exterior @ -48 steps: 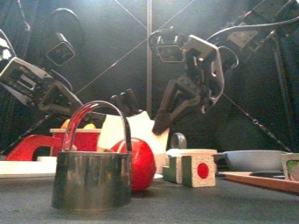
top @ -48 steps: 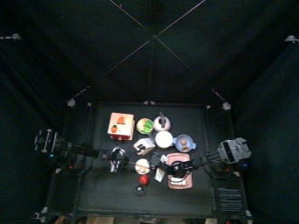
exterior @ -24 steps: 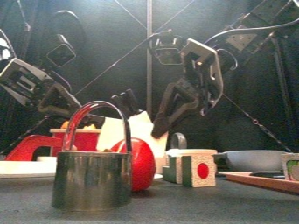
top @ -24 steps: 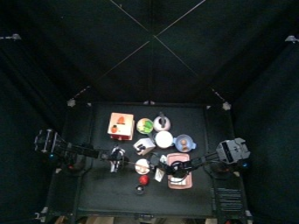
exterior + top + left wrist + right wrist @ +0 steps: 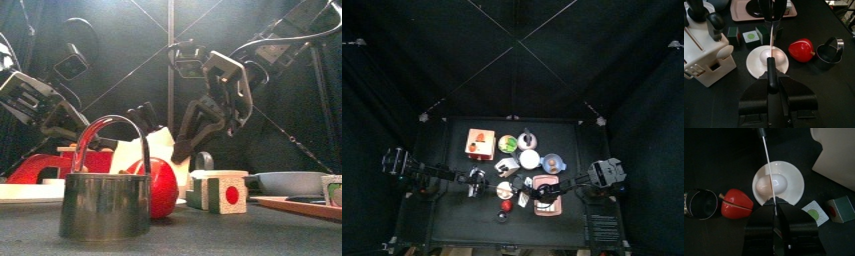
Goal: Cut egg
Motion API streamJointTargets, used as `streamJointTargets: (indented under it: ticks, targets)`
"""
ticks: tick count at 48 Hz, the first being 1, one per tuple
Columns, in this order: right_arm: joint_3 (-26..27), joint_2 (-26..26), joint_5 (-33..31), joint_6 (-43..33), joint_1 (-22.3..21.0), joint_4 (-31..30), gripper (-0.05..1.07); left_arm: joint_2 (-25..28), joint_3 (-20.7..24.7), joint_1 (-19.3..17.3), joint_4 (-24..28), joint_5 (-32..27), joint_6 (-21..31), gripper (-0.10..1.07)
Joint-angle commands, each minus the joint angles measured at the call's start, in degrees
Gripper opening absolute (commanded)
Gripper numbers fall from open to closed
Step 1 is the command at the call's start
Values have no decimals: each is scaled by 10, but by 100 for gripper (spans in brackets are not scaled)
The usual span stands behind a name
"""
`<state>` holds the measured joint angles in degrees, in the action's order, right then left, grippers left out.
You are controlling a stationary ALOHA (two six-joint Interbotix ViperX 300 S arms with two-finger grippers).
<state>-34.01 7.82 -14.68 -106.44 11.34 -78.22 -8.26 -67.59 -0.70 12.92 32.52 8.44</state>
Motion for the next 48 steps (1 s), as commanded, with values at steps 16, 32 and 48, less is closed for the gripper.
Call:
streamJointTargets:
  ticks: [16,32,48]
  targets:
    - [15,4,1,-2,-2,4,36,1,3,0,-3,-15,2,39]
    - [14,11,1,-2,-2,4,36,2,3,0,-3,-16,2,39]
    - [14,15,1,-2,-2,4,36,4,3,0,-3,-16,1,39]
